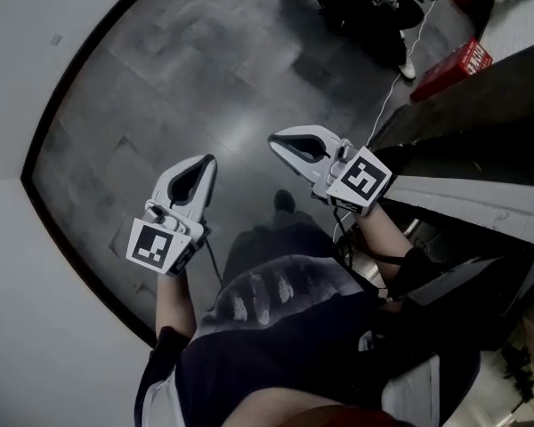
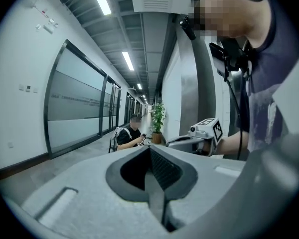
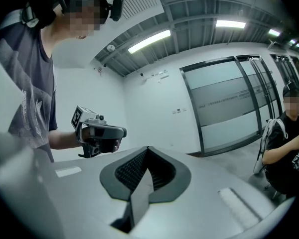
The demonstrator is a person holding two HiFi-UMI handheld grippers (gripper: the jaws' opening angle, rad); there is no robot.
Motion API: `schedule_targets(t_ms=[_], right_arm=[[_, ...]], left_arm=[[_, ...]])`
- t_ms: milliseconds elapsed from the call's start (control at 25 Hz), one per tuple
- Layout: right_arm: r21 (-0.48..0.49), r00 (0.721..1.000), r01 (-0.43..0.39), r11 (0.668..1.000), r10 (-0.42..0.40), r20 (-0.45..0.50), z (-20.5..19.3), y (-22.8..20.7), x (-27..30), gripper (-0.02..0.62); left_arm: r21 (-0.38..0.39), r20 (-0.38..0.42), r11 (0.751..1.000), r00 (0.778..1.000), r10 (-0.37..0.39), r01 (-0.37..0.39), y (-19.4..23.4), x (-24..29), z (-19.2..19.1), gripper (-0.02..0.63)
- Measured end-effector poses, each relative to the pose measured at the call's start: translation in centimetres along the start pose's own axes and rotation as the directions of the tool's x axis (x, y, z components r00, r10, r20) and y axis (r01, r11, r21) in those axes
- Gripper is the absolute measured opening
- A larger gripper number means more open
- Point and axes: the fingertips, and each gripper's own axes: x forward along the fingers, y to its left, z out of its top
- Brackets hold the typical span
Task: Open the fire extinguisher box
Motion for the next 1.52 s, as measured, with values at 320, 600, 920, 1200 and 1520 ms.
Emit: schedule_targets(t_ms=[320,600,920,1200,1520], right_arm=[[0.019,0.993,0.115,0.993,-0.114,-0.024,0.2,-3.6,-3.0,0.0],[-0.016,0.996,0.08,0.997,-0.079,0.035,3.4,-3.7,-0.5,0.0],[0.084,0.997,-0.048,0.995,0.042,0.069,4.3,-2.7,7.2,0.0],[0.206,1.0,-0.013,0.978,0.014,-0.007,2.2,-5.6,14.0,0.0],[0.165,0.995,-0.095,0.982,0.097,-0.004,3.3,-6.5,21.6,0.0]], left_arm=[[0.027,-0.019,0.999,0.999,-0.047,0.047,0.6,4.1,0.2,0.0],[0.007,0.03,1.0,0.999,-0.012,0.012,4.2,4.1,1.3,0.0],[0.011,0.066,1.0,0.998,0.017,-0.018,9.8,1.4,1.4,0.0],[-0.083,0.007,0.995,0.998,0.064,-0.063,18.4,-0.4,1.2,0.0],[-0.041,0.04,0.996,0.996,0.078,-0.077,22.4,-1.9,2.7,0.0]])
